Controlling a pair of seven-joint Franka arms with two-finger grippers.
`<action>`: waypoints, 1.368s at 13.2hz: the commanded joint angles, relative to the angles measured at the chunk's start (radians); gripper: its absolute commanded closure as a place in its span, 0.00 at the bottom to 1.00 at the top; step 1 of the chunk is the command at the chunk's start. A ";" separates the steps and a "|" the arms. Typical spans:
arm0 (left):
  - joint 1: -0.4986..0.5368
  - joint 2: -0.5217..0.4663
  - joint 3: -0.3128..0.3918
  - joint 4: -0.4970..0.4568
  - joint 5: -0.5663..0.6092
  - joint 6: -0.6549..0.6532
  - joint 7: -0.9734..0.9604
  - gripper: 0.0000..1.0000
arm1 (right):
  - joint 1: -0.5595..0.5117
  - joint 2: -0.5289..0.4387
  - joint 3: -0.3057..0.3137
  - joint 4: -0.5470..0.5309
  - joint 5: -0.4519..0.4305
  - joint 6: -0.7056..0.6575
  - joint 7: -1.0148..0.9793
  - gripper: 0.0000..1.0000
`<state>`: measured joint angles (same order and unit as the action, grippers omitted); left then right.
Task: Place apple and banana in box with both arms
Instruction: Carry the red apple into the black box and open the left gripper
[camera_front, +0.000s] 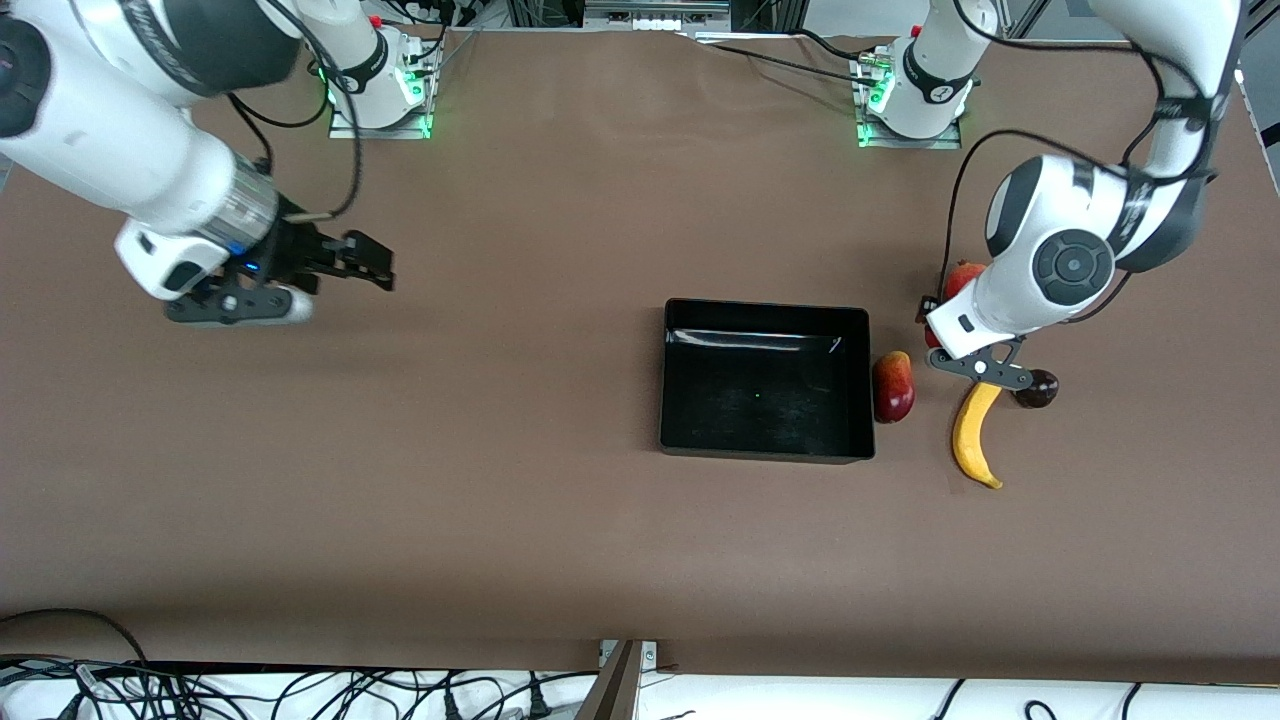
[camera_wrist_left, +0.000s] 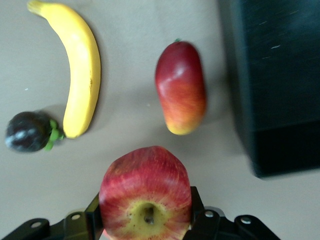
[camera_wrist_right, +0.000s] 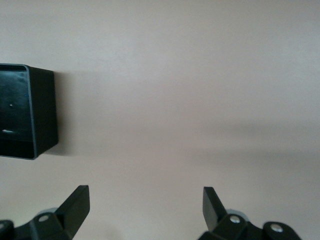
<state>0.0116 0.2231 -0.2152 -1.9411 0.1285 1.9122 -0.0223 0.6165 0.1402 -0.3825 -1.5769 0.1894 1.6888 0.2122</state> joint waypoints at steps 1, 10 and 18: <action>-0.005 0.016 -0.087 0.123 -0.067 -0.133 -0.131 0.92 | -0.024 -0.092 0.013 -0.077 -0.071 -0.020 -0.033 0.00; -0.025 0.205 -0.184 -0.035 -0.059 0.333 -0.329 0.88 | -0.409 -0.143 0.313 -0.098 -0.177 -0.066 -0.166 0.00; -0.038 0.294 -0.182 -0.024 0.016 0.370 -0.357 0.00 | -0.552 -0.131 0.450 -0.060 -0.199 -0.055 -0.179 0.00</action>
<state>-0.0271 0.5174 -0.3971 -1.9838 0.1193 2.2850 -0.3532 0.0885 0.0169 0.0415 -1.6465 0.0070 1.6336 0.0389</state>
